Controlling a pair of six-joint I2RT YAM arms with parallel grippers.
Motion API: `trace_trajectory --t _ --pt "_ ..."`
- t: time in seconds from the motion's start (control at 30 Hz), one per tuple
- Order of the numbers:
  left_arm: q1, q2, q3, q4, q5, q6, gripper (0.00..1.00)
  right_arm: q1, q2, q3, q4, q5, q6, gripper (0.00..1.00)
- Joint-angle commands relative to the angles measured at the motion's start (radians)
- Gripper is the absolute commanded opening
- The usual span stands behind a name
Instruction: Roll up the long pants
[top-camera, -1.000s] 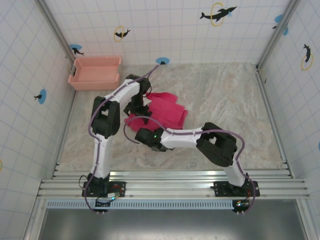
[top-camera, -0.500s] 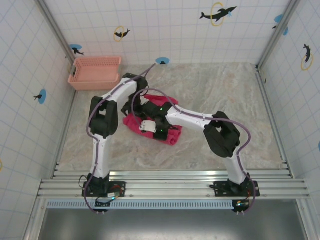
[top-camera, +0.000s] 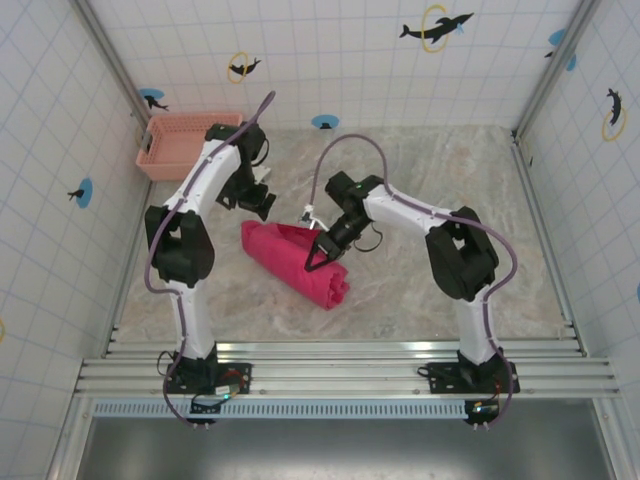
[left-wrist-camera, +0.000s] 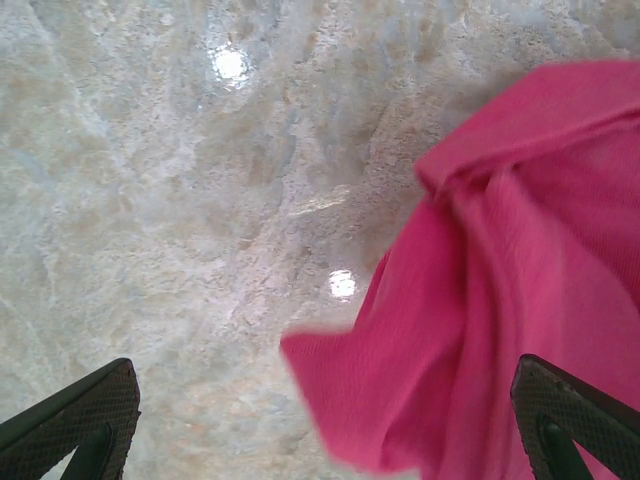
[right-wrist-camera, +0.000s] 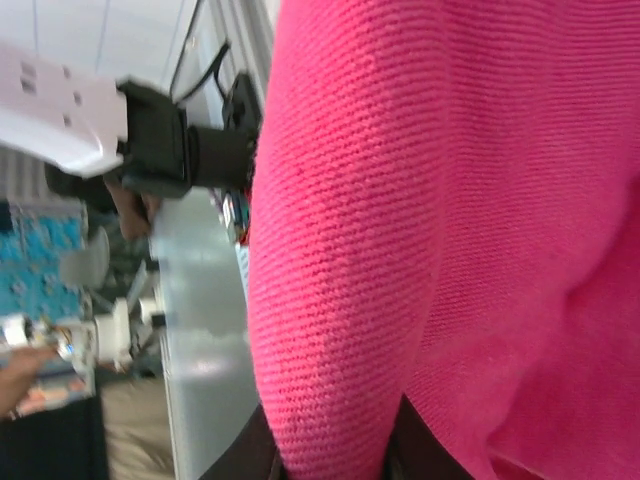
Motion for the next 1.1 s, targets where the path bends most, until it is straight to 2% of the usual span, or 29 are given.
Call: trace_trajectory --t 0.0,0.17,0.3,0.43,0.6,0.8,0.97,1.07 --pt "-0.003 -0.022 0.01 -0.047 -0.027 -0.012 0.98 -0.075 0.057 0.005 0.061 -0.08 0.074 0.04" --pt "-0.01 -0.051 -0.045 -0.037 0.01 -0.027 0.97 -0.134 0.202 0.003 0.093 -0.006 0.166 0.04" --pt "-0.052 -0.061 -0.054 -0.043 0.04 -0.046 0.97 -0.169 0.279 -0.081 0.286 -0.043 0.336 0.04" --pt "-0.091 -0.081 -0.081 -0.046 0.062 -0.08 0.97 -0.188 0.289 -0.131 0.448 -0.058 0.451 0.04" --pt "-0.092 -0.186 -0.16 -0.018 -0.011 -0.116 0.97 -0.211 0.299 -0.129 0.496 -0.087 0.518 0.04" --pt "-0.155 -0.264 -0.197 0.039 0.035 -0.148 0.98 -0.232 0.311 -0.155 0.568 -0.084 0.586 0.04" --pt "-0.18 -0.15 -0.213 0.163 0.137 -0.206 0.97 -0.232 0.319 -0.155 0.559 -0.087 0.588 0.04" --pt "-0.179 0.015 -0.129 0.144 0.116 -0.222 0.97 -0.23 0.316 -0.165 0.56 -0.092 0.59 0.04"
